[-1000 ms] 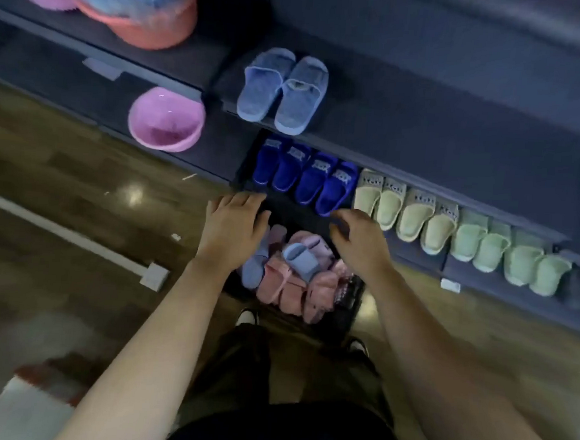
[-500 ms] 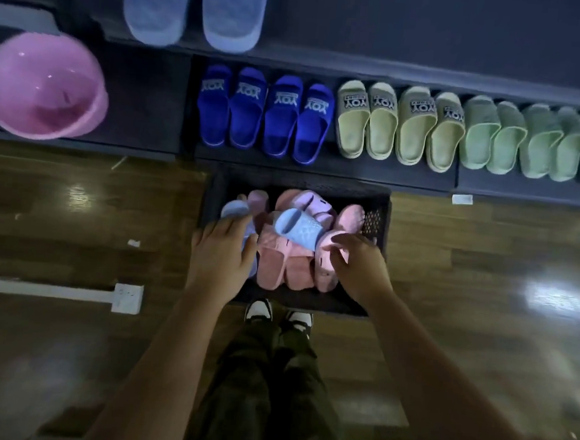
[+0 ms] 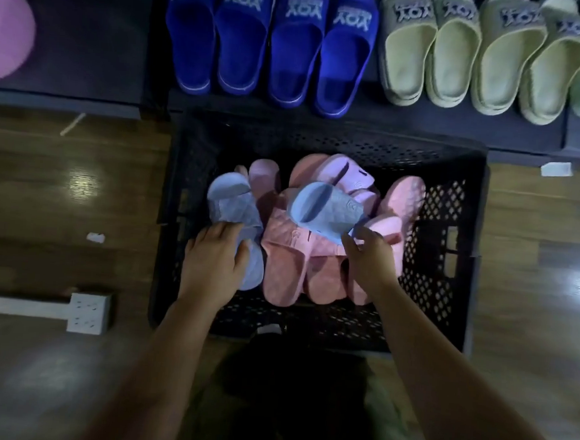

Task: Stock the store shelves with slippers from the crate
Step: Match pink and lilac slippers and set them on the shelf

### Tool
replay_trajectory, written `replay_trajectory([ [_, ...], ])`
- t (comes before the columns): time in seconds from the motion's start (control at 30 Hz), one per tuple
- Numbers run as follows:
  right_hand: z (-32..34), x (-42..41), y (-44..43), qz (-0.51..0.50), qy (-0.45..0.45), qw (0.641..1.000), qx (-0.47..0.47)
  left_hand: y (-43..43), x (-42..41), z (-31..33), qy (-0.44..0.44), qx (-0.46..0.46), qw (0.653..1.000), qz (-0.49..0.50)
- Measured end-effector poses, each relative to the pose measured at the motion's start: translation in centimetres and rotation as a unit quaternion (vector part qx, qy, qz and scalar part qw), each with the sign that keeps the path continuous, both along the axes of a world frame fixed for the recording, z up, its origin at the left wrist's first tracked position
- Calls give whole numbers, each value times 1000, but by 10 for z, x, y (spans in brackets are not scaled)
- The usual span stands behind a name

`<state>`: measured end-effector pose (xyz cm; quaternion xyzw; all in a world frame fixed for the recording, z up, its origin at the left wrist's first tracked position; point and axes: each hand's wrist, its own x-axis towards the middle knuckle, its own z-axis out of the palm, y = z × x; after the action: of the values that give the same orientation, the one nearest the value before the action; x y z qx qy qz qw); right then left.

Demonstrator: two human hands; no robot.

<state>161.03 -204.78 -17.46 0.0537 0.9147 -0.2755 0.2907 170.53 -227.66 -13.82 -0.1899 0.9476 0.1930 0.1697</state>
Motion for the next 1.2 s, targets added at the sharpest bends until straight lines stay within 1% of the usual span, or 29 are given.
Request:
replay_trajectory([
  [0.17, -26, -5, -10, -121, -18, 988, -94, -5, -5, -35, 20, 2, 999, 29],
  [0.3, -25, -5, -11, -161, -11, 974, -156, -4, 2, -46, 7, 8, 999, 35],
  [0.4, -19, -2, -17, -212, -15, 951, -223, -7, 7, -44, 11, 8, 999, 37],
  [0.47, -12, -3, -25, -214, -4, 945, -247, -9, 6, -42, 14, 10, 999, 38],
  [0.57, -2, -8, -45, -179, 11, 944, -278, -9, 7, -40, 15, 17, 999, 36],
  [0.63, -1, -11, -61, -136, 27, 953, -270, -9, 9, -39, 15, 24, 999, 37],
  [0.7, -3, -12, -78, -91, 54, 964, -245, -11, 13, -37, 14, 31, 998, 44],
  [0.8, -8, -11, -99, -35, 114, 976, -185, -15, 19, -33, 7, 29, 998, 50],
  [0.83, -12, -11, -105, -30, 117, 977, -177, -17, 20, -32, 4, 29, 998, 53],
  [0.93, -27, -6, -120, -28, 64, 979, -191, -21, 20, -30, -4, 34, 998, 61],
  [1.0, -38, 0, -128, 22, 37, 982, -185, -25, 21, -31, 1, 43, 997, 60],
  [1.07, -49, 7, -134, 85, 23, 985, -150, -29, 23, -34, 16, 55, 997, 60],
  [1.13, -59, 9, -140, 129, 45, 984, -112, -31, 24, -35, 34, 67, 995, 59],
  [1.2, -67, 6, -143, 145, 71, 985, -64, -32, 24, -37, 46, 73, 995, 54],
])
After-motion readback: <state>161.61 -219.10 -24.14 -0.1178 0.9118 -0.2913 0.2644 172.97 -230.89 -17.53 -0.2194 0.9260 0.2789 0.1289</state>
